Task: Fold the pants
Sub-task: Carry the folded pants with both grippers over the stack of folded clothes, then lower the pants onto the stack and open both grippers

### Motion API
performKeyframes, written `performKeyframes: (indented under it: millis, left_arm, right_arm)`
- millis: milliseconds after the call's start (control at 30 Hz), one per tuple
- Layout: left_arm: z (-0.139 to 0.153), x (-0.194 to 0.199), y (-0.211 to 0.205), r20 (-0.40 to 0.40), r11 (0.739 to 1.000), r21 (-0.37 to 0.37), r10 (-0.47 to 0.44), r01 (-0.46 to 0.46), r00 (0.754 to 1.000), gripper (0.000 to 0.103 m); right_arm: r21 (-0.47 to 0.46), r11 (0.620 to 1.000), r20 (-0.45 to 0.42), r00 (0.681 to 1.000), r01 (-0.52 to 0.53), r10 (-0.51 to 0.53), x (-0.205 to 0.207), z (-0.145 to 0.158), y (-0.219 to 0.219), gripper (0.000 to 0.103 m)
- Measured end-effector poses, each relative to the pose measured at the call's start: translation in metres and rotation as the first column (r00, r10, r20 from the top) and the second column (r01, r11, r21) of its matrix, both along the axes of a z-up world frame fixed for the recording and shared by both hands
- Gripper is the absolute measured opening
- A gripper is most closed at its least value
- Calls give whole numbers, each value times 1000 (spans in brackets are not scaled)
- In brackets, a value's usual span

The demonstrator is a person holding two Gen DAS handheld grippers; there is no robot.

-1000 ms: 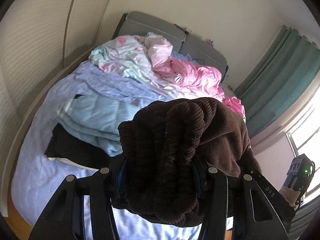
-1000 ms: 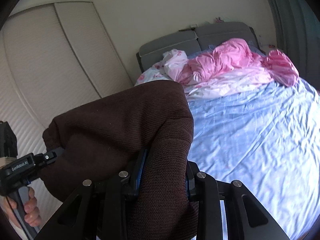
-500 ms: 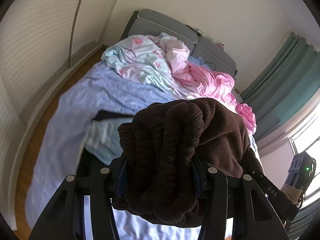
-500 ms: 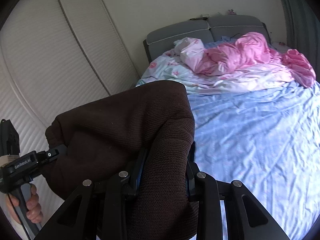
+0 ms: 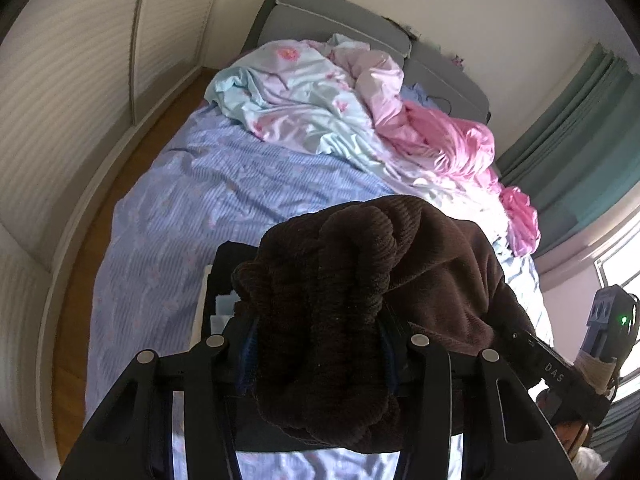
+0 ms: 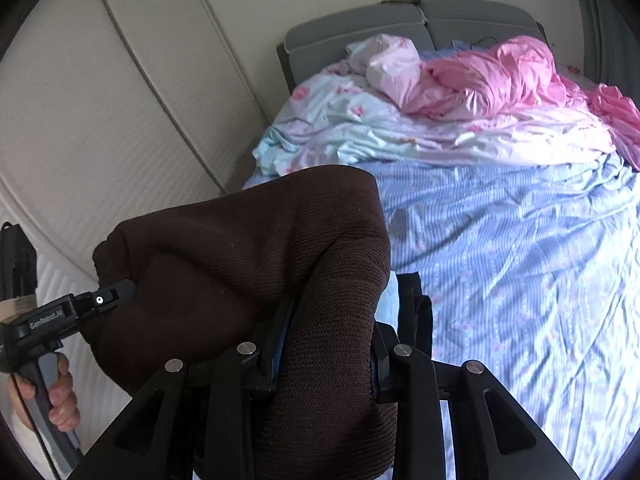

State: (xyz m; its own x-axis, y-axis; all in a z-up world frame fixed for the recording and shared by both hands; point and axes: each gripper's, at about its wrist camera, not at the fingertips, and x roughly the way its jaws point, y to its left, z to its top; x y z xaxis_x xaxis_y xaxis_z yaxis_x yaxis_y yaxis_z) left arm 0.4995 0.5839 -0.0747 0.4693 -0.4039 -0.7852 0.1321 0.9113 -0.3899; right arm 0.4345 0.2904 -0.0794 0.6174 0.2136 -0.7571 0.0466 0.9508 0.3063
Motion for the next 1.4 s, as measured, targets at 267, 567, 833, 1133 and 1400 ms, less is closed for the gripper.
performKeyframes:
  millis: [267, 567, 833, 1133, 1400]
  left_arm:
    - [-51, 7, 10, -123, 1000, -16, 11, -13, 992, 48]
    - [-72, 2, 15, -175, 999, -5, 46, -48, 983, 56]
    - [-48, -10, 11, -132, 990, 134, 49, -31, 990, 76]
    - [-4, -35, 7, -28, 989, 135, 60, -55, 998, 81]
    - [28, -58, -3, 75, 972, 231, 28, -45, 997, 81]
  right_arm:
    - [-52, 999, -67, 998, -12, 9, 4, -27, 10, 31]
    - [-82, 996, -115, 993, -22, 12, 3, -38, 16, 34]
    - [-108, 994, -91, 996, -9, -1, -10, -22, 16, 54]
    - [-141, 990, -21, 999, -28, 25, -26, -3, 23, 58]
    - [-129, 991, 5, 1000, -17, 18, -35, 5, 19, 58]
